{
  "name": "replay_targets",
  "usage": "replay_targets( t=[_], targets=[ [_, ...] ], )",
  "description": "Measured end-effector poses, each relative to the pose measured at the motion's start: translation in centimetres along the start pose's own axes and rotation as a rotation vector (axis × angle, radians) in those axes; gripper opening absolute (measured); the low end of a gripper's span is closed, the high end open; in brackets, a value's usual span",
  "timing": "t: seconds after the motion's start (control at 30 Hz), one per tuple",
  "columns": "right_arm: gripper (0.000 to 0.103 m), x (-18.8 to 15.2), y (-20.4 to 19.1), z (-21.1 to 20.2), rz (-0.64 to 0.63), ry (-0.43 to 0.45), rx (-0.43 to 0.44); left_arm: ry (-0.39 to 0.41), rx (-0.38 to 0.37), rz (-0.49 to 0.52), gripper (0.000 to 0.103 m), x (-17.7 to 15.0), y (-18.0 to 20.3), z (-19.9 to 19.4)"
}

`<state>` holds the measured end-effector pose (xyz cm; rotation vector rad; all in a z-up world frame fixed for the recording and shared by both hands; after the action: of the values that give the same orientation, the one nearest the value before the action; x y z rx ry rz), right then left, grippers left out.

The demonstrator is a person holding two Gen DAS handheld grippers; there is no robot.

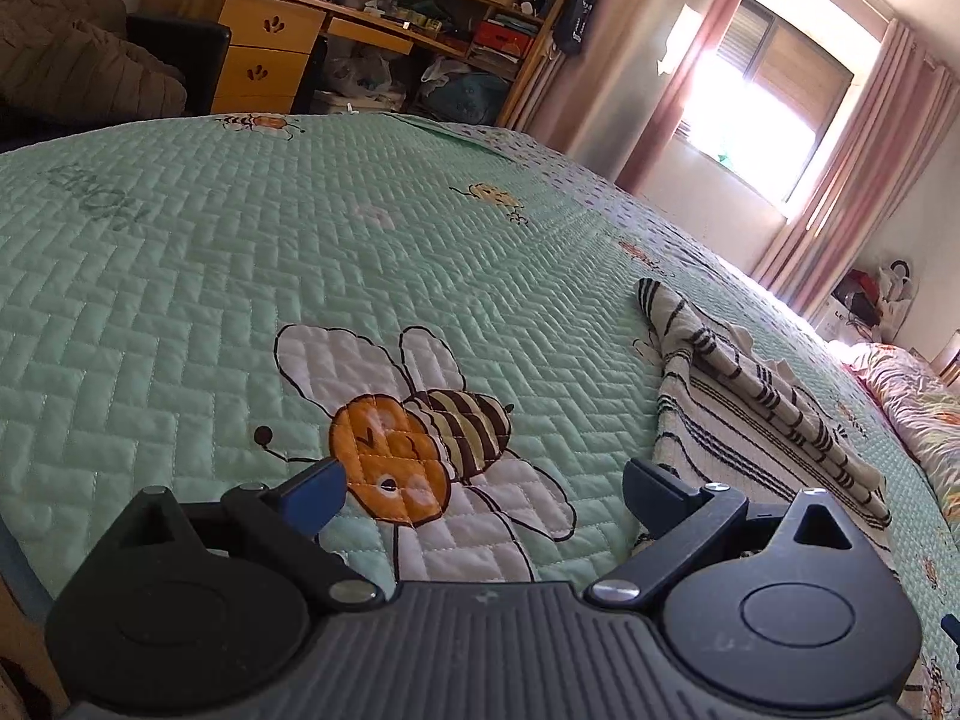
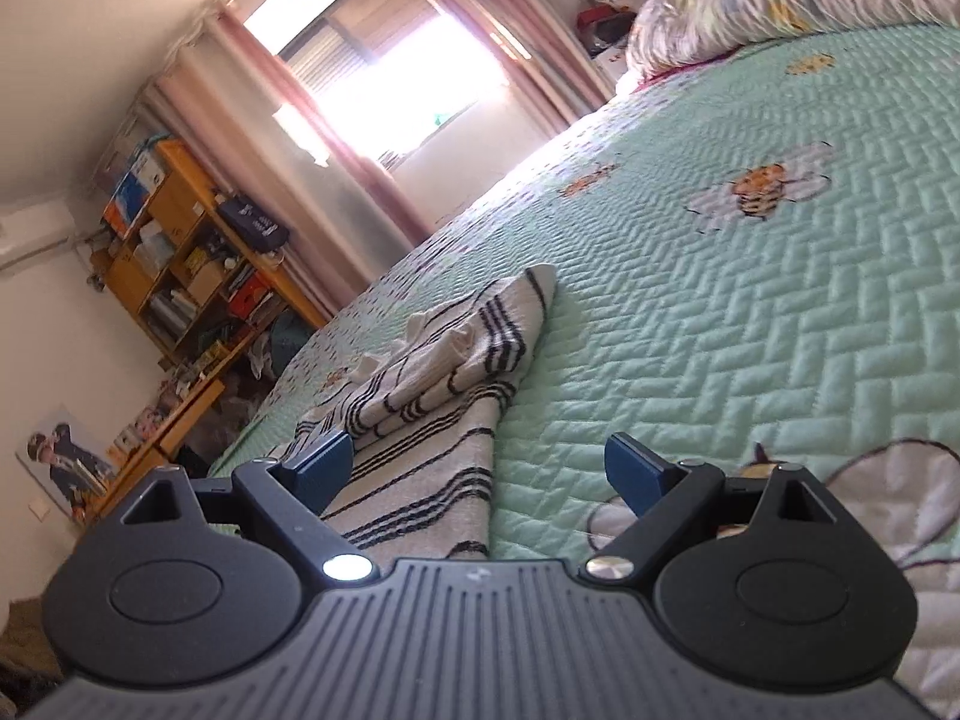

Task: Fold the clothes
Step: 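Move both grippers over the folded sweater toward its hem end, then lower both grippers onto the sweater hem and close them on it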

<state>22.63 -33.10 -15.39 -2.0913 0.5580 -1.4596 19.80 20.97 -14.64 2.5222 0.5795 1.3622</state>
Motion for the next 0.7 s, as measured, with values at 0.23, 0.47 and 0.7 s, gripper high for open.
replay_targets(
  t=[0.23, 0.47, 0.7],
  targets=[
    [0.091, -2.1, -8.6, 6.6, -0.467, -0.156, -0.025, 0.039, -0.003, 0.042, 0.101, -0.1, 0.3, 1.3],
    [0.091, -7.1, -15.2, 13.4, -0.547, -0.263, 0.073, 0.087, 0.023, 0.153, 0.102, -1.3, 0.7, 2.5],
    [0.091, -6.9, -15.5, 16.9, -0.302, -0.227, 0.054, 0.106, 0.026, 0.203, 0.102, -1.8, 1.0, 3.1]
  ],
)
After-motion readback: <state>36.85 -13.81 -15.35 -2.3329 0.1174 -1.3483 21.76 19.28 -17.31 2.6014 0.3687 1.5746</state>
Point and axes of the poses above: each gripper's, at about its wrist camera, not at the fingertips, and z roughly the way its jaws point, y to its right, x to its top, the point moved 10 cm from there along z, roughly the way its jaws point, and after that the axes turned 3 degrees about x, right-handed, at the moved point
